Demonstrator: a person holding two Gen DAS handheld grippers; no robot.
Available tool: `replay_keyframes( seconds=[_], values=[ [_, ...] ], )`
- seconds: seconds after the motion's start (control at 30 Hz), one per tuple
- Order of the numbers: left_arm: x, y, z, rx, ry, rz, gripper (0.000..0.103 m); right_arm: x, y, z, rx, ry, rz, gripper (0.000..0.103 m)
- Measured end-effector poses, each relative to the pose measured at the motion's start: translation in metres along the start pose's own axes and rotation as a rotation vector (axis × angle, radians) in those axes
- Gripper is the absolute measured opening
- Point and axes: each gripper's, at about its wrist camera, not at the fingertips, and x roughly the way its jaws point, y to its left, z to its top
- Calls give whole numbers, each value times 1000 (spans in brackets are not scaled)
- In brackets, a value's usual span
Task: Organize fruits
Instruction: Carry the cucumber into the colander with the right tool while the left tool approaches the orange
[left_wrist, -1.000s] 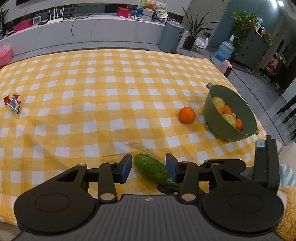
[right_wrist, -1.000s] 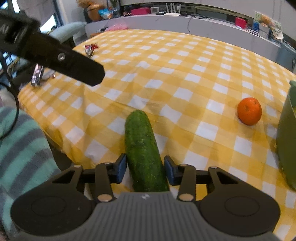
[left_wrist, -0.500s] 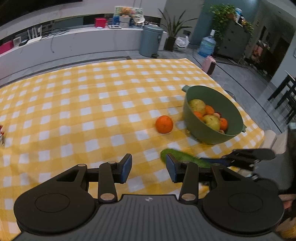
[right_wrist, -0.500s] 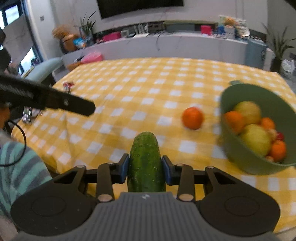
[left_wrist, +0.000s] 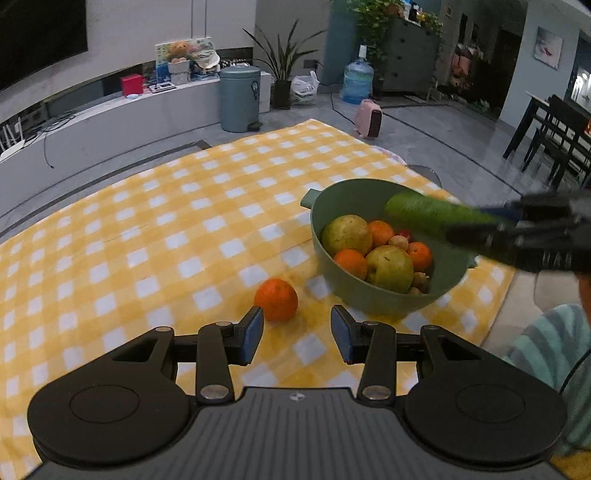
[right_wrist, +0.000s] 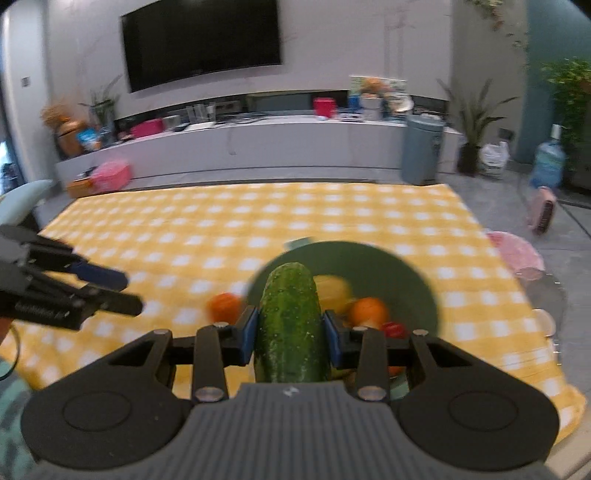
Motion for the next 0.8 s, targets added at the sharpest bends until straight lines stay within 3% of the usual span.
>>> replay_keyframes(
  seconds=[0.33, 0.57, 0.8],
  values=[
    [68, 12, 6, 3, 93, 5, 50, 64, -51, 16, 17, 69, -28, 35],
    [98, 18, 5, 6, 132, 6, 50, 104, -62, 19, -3, 118, -30, 35],
    [110, 19, 7, 11, 140, 30, 50, 113, -64, 16, -48, 159, -15, 35]
  ],
)
